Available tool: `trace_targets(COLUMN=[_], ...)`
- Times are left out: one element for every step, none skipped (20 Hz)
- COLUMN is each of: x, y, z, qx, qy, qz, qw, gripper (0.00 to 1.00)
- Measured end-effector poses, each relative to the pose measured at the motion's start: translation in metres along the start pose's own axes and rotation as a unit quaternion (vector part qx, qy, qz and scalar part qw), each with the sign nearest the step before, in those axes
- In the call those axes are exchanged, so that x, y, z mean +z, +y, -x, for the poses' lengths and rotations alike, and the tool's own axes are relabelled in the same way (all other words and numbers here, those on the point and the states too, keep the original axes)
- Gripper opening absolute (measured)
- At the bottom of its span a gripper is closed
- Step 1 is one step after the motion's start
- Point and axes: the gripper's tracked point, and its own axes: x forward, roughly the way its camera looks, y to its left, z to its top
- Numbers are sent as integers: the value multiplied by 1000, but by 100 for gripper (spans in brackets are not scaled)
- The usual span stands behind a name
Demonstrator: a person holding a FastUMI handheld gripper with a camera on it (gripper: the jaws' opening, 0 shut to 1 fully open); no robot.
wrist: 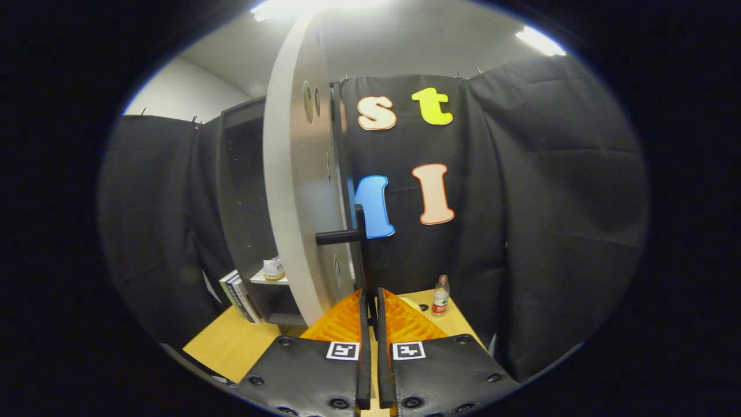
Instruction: Open the shoe cabinet door, grab the shoes and put them into the shoe cabinet, then close the shoe cabinet door.
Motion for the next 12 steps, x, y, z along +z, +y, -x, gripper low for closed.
trace_targets(x=[1, 3, 1, 0, -3, -7, -10, -7, -2, 2, 2, 4], y=[0, -1, -7, -14, -16, -17, -23, -31, -33, -32, -31, -29], z=[2, -1, 5, 10, 15, 20, 23, 29, 32, 40, 45, 53], qx=[11, 14, 4, -7, -16, -20, -32, -45, -51, -52, -54, -51], qy=[-6, -7, -8, -10, -10, -6, -2, -4, -10, -17, -22, -24], qz=[-16, -25, -26, -21, -20, -24, -24, -21, -21, -22, -22, -19], qw=[1000, 1000, 1000, 1000, 1000, 1000, 999, 999, 998, 998, 998, 998], gripper=[10, 14, 19, 24, 24, 26, 25, 25, 24, 26, 27, 38])
